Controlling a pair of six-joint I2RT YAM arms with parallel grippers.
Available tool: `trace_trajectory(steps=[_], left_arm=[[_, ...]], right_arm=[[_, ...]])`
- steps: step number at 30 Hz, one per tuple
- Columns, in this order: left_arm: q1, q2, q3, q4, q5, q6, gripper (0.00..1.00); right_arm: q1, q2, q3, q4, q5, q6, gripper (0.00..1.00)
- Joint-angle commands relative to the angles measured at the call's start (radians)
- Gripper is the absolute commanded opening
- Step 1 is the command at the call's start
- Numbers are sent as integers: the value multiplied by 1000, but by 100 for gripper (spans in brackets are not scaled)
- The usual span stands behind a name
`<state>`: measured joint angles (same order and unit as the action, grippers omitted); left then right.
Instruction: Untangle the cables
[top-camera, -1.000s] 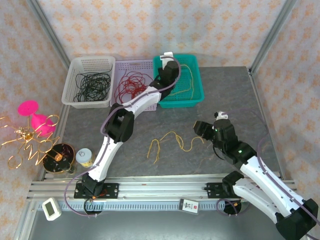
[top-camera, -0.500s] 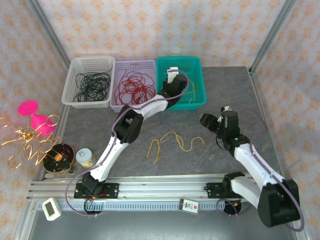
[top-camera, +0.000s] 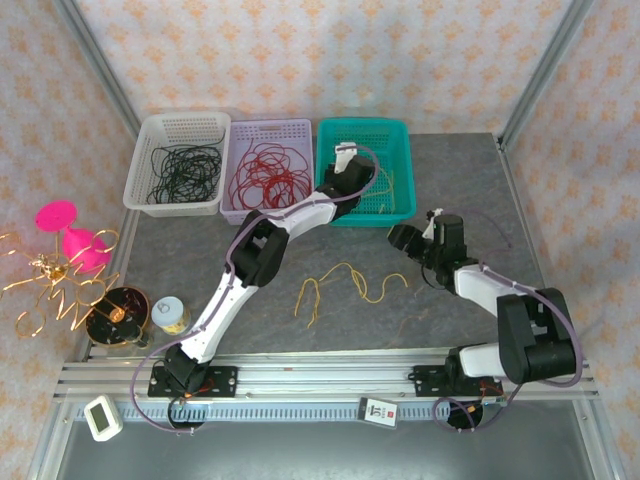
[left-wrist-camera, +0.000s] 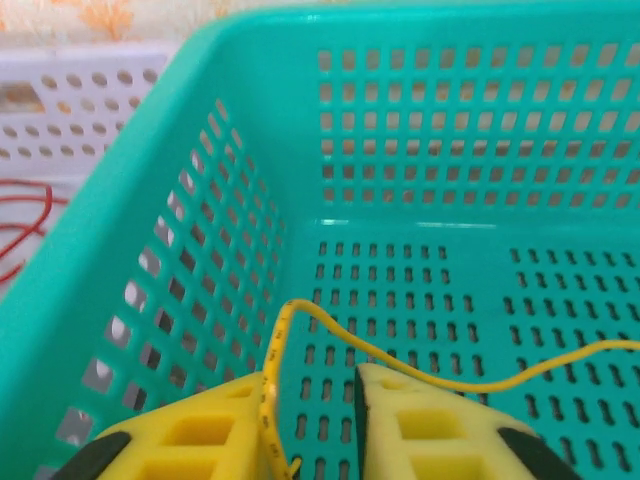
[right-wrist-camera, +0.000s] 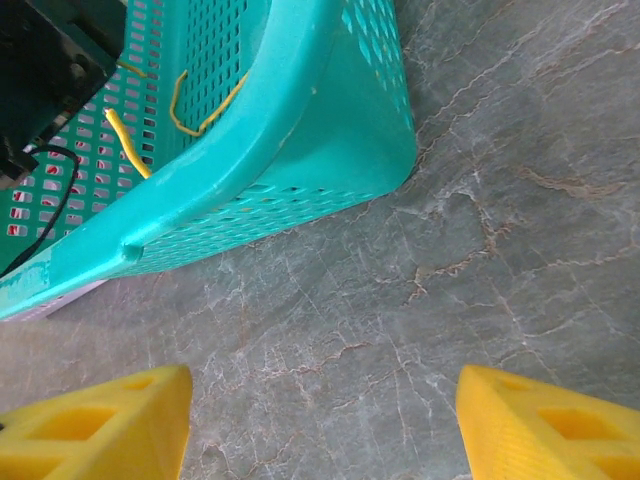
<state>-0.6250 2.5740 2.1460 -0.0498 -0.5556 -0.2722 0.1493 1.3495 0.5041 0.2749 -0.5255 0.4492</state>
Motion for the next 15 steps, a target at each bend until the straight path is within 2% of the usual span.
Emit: trace_trajectory(steps=[1,4,7,15], left_arm=[[-7,-18,26,-55,10,4,34],[-8,-54,38,-64,44,35,54],[-8,-86,83,-100,44,58,65],[-9,-202,83,-113,50,91,76]], right_arm=[[-5,15,36,60,-37,8,70],[-5,12,46,43,-33,3,70],[-5,-11,70,-5,-15,-9,69],[-5,-108,95,-66,22,-18,70]])
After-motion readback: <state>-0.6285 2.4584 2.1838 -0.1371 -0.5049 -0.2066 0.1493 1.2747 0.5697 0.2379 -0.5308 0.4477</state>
